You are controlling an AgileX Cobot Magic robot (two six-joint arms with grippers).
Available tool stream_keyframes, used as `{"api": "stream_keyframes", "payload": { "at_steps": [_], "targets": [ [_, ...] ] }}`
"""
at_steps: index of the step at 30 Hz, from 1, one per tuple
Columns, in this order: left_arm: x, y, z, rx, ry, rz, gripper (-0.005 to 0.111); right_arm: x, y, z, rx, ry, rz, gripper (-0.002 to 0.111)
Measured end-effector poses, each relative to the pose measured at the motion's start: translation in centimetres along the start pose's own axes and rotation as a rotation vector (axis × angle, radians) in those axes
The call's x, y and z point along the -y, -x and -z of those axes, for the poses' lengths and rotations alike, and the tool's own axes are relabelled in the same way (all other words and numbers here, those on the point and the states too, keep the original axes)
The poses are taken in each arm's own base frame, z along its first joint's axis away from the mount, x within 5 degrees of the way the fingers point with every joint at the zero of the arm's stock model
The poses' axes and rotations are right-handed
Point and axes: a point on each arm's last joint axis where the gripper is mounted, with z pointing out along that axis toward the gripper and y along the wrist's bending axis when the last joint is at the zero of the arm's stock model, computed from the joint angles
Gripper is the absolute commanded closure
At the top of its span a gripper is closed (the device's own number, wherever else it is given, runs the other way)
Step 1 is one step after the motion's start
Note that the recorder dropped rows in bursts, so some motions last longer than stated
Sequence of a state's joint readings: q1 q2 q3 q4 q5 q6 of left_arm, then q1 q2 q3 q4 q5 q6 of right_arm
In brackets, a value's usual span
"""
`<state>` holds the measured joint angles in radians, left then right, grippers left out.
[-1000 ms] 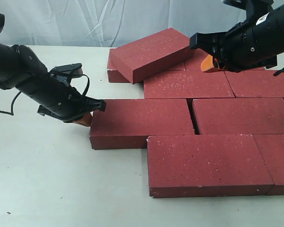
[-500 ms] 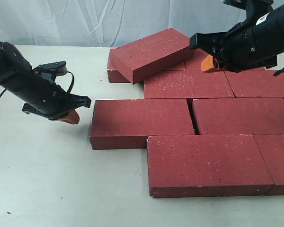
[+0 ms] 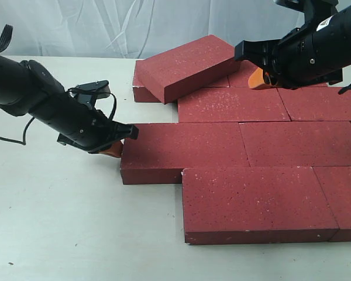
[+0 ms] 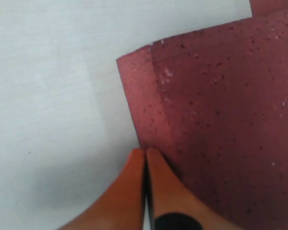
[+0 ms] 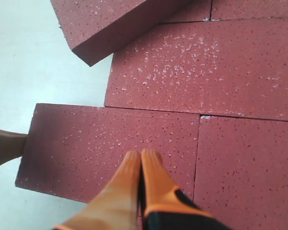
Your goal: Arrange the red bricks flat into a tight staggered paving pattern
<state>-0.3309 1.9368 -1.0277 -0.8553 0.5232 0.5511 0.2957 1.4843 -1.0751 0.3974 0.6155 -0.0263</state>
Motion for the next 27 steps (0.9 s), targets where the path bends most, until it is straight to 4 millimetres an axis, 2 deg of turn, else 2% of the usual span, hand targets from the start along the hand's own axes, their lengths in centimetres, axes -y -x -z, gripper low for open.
{"api": "stream_keyframes", "payload": {
  "at_steps": [8,11,15,17,23,27],
  "targets": [
    [-0.2,0.0,0.0,-0.002,0.009,-0.019,0.107,0.0,0.0,0.0,0.000,0.000,0.002,0.109],
    [-1.1,0.1,0.2,-0.014,0.007,0.008,0.107,0.0,0.0,0.0,0.000,0.000,0.002,0.109],
    [-3.3,0.4,0.9,-0.010,0.047,0.084,0.107,0.0,0.0,0.0,0.000,0.000,0.002,0.109],
    [-3.7,0.5,1.2,-0.005,0.058,0.100,0.107,0.0,0.0,0.0,0.000,0.000,0.002,0.109],
    [-3.1,0.6,1.5,0.005,0.044,0.112,0.107,0.0,0.0,0.0,0.000,0.000,0.002,0.109],
    [-1.8,0.3,1.0,-0.009,0.017,0.108,0.107,0.0,0.0,0.0,0.000,0.000,0.002,0.109]
  ]
}}
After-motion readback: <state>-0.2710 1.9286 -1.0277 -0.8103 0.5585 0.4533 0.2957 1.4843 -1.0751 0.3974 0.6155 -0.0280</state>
